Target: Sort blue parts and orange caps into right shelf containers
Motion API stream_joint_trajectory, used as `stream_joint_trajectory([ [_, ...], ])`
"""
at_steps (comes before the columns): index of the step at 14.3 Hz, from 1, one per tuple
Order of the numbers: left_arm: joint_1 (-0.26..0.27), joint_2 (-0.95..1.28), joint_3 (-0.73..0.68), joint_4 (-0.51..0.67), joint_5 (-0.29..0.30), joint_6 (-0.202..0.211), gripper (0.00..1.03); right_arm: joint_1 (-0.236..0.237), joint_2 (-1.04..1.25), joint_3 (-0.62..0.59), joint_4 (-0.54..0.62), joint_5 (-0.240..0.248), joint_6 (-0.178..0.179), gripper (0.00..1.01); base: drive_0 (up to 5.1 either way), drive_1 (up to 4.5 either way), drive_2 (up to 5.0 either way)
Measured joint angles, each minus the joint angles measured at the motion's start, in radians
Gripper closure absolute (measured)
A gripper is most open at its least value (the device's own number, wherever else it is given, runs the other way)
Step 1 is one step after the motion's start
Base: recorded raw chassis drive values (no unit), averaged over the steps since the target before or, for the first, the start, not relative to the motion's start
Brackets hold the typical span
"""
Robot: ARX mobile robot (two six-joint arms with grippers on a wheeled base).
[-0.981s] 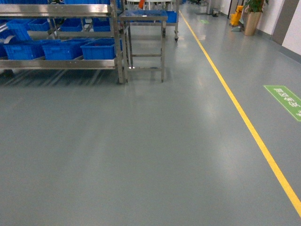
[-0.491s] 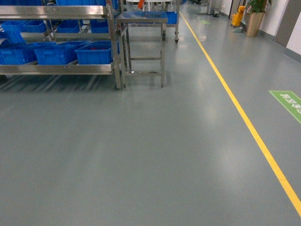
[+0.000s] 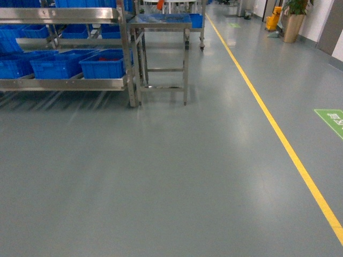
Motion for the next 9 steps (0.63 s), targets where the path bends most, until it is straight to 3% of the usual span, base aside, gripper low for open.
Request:
stream_joint_trajectory([
  [9, 0.0, 0.0, 0.0, 0.0, -0.001, 0.0, 0.6, 0.0, 0.0, 0.0, 0.0, 0.0, 0.0, 0.57, 0.0, 4.2, -4.3],
])
